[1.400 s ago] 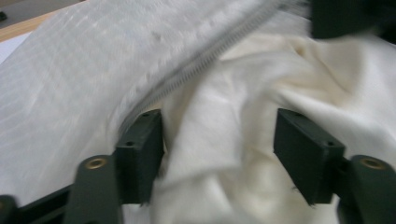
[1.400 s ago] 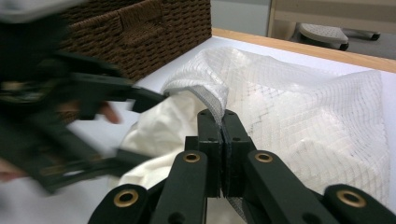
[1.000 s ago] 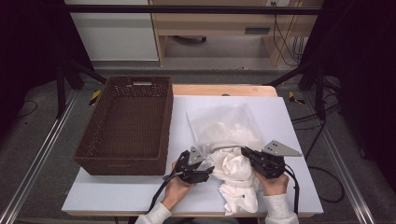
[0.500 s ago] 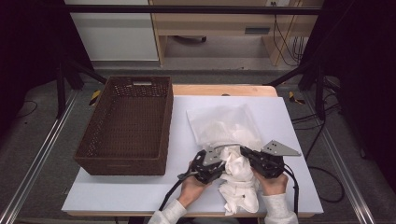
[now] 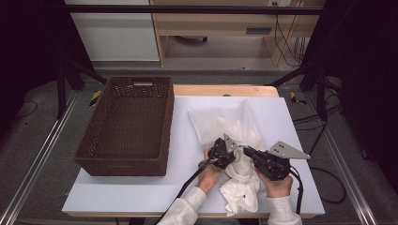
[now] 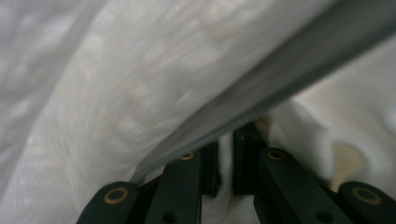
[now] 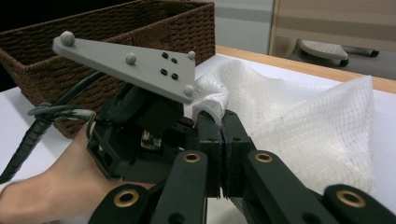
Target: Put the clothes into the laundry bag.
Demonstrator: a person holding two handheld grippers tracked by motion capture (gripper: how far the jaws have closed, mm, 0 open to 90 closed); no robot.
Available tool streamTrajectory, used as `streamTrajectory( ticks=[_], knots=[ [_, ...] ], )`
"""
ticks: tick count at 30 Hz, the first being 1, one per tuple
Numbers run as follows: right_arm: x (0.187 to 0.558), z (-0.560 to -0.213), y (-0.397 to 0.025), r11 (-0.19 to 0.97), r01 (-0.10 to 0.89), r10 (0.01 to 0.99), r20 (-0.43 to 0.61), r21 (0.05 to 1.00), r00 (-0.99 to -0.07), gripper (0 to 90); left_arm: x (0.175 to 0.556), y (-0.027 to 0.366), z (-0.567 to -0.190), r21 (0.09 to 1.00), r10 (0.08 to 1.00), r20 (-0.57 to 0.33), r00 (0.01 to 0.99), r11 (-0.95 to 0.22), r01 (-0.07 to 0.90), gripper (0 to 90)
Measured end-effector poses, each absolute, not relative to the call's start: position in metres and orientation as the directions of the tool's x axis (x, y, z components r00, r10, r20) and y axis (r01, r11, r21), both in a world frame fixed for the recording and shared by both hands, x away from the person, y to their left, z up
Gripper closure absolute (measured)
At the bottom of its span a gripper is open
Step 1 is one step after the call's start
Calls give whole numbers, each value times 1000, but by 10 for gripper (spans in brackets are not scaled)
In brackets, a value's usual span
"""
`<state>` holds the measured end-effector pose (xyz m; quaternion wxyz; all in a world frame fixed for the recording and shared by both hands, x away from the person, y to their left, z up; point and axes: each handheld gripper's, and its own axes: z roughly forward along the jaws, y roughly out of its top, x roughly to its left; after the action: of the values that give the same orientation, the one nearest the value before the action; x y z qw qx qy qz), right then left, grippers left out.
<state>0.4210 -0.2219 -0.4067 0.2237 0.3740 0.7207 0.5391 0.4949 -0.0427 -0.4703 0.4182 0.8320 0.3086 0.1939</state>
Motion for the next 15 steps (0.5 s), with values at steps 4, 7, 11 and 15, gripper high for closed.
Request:
streamTrajectory(
  ticks=[4,7,11,15],
  knots=[
    [422,-408,-225,133,304,790,85,943,-607,891,483,-33,-463,835,658,45,752,-438,333,661],
    [422,-409,-227,129,309,795,88,942,-600,891,469,-16,-453,849,625,15,781,-420,320,509],
    [423,-409,-228,131,310,799,85,942,-595,891,450,12,-441,859,595,28,803,-425,285,392],
    [423,-409,-228,129,314,802,87,941,-591,891,451,39,-446,845,636,44,770,-435,311,370]
  ],
)
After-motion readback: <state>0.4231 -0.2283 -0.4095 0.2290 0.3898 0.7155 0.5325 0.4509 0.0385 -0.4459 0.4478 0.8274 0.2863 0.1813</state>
